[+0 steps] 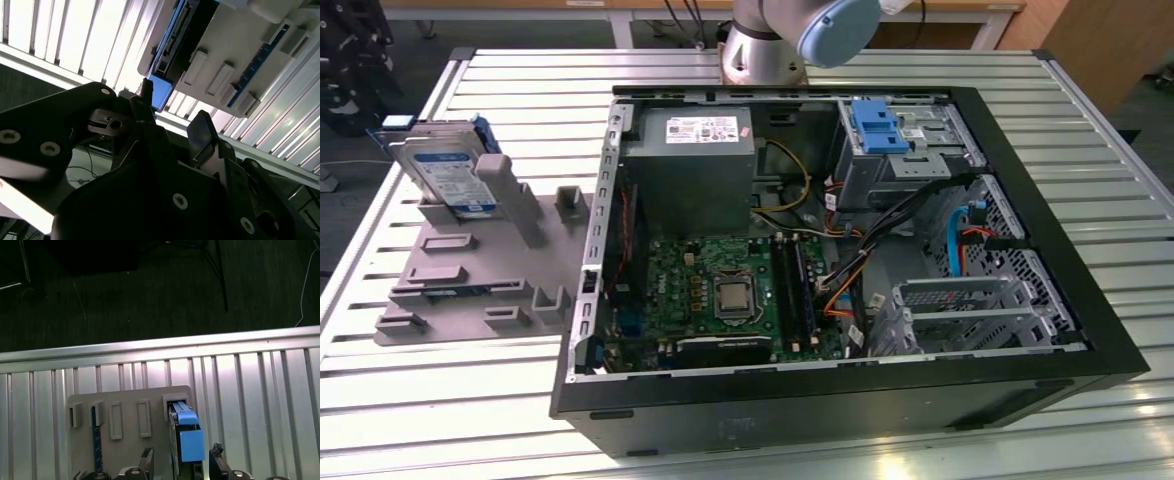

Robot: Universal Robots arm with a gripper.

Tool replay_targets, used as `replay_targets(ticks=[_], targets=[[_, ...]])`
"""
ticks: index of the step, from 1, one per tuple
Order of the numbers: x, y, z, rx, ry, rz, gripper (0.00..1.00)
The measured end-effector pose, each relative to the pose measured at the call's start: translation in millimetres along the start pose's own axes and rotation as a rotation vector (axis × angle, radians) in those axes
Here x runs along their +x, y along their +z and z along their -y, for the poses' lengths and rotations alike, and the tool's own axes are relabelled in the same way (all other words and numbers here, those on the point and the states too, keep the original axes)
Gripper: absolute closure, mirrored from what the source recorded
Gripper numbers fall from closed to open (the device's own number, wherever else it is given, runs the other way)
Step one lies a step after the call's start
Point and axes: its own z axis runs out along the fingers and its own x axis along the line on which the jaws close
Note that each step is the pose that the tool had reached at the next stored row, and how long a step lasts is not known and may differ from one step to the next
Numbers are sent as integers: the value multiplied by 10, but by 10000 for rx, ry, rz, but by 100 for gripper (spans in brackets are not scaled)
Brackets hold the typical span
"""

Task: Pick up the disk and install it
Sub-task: 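Pick up the disk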

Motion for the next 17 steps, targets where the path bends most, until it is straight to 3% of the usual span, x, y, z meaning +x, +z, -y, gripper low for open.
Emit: replay_targets(ticks=[2, 10, 12, 13, 17], targets=[[-4, 29, -8, 15, 0, 2, 45], [-5, 32, -8, 14, 0, 15, 45], [-4, 38, -18, 202, -8, 34, 45], [-3, 39, -20, 241, -9, 38, 45], [-3, 39, -21, 260, -10, 40, 45]])
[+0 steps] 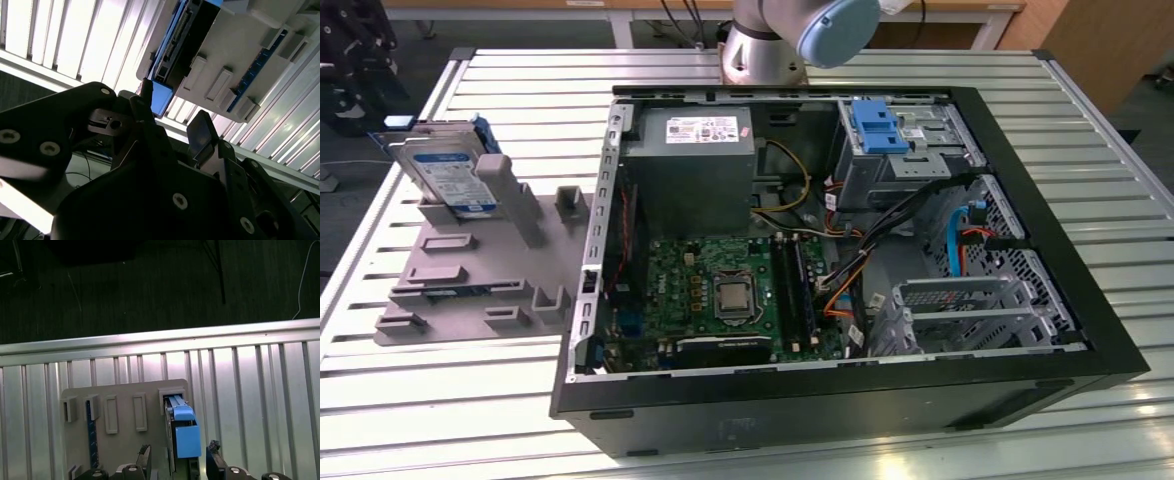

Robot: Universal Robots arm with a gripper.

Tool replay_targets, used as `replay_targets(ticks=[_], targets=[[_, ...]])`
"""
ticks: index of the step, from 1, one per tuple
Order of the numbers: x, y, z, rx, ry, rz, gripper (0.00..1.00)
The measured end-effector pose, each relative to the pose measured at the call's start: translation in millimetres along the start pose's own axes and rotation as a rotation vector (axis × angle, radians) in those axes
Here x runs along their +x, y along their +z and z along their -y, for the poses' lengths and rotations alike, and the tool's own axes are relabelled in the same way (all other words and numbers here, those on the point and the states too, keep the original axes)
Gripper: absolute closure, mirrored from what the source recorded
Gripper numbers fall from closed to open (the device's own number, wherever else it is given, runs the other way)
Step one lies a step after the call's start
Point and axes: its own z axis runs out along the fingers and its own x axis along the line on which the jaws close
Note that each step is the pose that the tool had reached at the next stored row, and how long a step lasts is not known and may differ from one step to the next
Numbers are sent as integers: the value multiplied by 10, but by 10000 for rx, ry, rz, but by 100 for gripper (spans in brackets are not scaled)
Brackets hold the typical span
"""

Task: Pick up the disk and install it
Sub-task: 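Pick up the disk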

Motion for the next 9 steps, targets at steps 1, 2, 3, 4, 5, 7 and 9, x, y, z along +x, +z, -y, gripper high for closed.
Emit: replay_targets(ticks=[1, 2, 3, 4, 5, 7, 9], targets=[[0, 0, 0, 1, 0, 0, 45], [0, 0, 0, 1, 0, 0, 45], [0, 0, 0, 1, 0, 0, 45], [0, 0, 0, 1, 0, 0, 45], [0, 0, 0, 1, 0, 0, 45], [0, 0, 0, 1, 0, 0, 45], [0, 0, 0, 1, 0, 0, 45]])
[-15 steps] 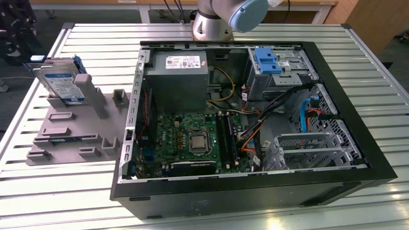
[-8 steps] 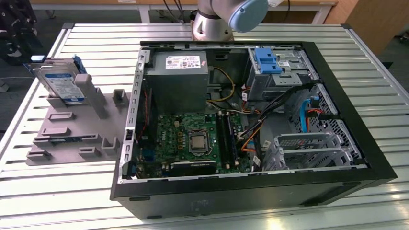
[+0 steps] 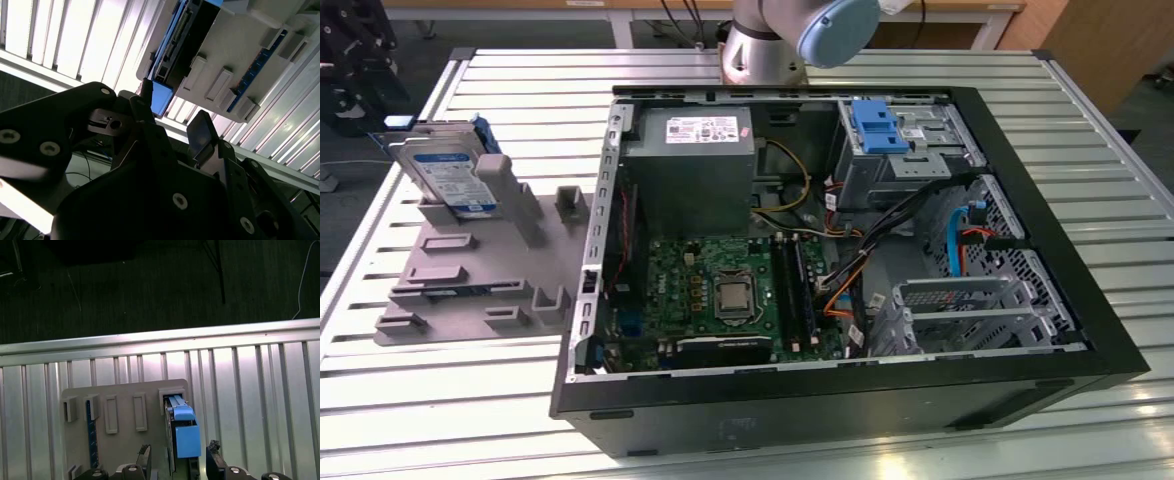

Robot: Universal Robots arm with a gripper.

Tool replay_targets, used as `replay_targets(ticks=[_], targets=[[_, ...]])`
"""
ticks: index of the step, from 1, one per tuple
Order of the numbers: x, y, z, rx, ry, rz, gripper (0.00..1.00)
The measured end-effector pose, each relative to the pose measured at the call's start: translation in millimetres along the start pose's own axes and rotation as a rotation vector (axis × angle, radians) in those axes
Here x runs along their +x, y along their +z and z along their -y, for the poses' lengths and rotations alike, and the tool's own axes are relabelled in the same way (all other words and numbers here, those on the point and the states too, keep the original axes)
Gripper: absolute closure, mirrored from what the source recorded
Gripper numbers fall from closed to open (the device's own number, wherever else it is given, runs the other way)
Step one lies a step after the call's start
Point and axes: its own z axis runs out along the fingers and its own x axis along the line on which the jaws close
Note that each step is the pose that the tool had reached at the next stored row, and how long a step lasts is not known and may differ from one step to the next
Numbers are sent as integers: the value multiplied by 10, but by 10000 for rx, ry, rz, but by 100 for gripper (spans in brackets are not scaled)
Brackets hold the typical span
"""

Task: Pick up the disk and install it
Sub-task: 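Pick up the disk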

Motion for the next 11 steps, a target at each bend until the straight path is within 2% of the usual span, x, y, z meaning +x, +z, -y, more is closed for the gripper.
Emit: replay_targets(ticks=[2, 6, 11], targets=[[0, 0, -1, 10, -1, 0, 45], [1, 22, -6, 173, -57, 19, 45], [4, 65, -19, 149, -767, 20, 45]])
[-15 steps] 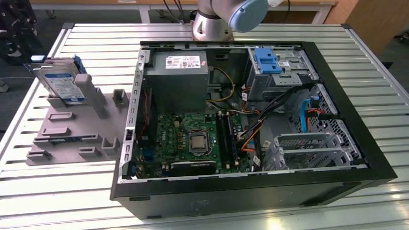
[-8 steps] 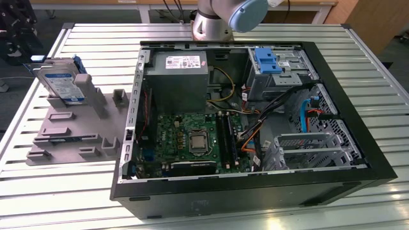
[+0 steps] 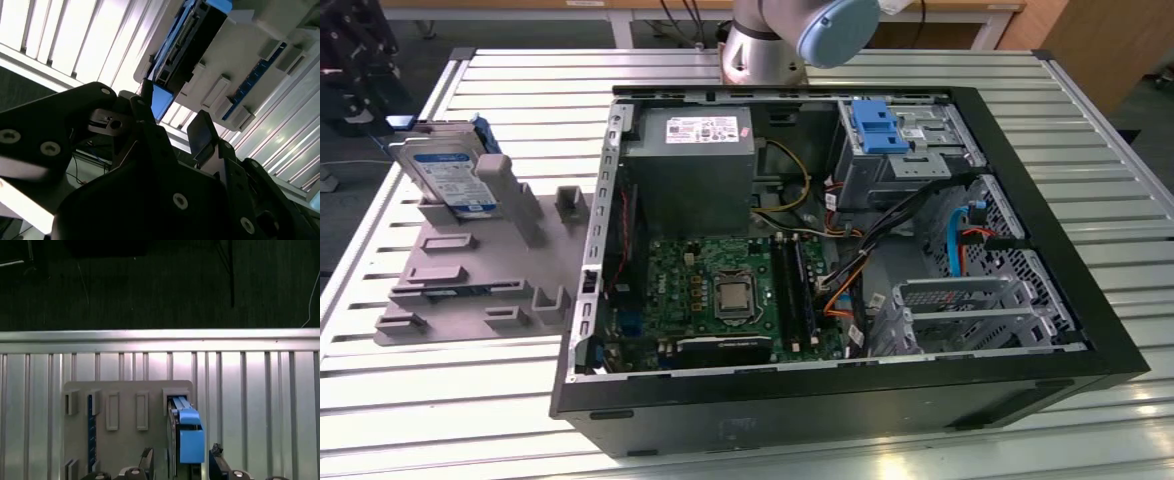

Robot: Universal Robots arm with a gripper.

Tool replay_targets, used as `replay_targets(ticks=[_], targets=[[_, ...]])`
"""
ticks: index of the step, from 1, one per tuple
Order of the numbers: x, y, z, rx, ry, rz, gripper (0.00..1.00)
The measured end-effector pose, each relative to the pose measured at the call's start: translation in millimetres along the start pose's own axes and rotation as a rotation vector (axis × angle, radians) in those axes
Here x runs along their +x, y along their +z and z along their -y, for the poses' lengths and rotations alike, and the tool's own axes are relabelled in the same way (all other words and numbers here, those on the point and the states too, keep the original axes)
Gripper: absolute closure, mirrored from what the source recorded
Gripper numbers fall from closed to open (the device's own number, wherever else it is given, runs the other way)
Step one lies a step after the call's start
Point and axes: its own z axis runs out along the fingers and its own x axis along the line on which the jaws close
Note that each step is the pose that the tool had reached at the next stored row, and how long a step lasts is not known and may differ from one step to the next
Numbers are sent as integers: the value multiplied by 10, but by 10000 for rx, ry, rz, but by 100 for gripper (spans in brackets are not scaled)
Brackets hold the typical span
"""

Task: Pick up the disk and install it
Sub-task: 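Pick up the disk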

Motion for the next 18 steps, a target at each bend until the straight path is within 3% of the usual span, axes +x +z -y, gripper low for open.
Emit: replay_targets(ticks=[7, 18], targets=[[-24, 81, -68, 4, -7, 4, 45], [-28, 86, -73, 3, -7, 20, 45]])
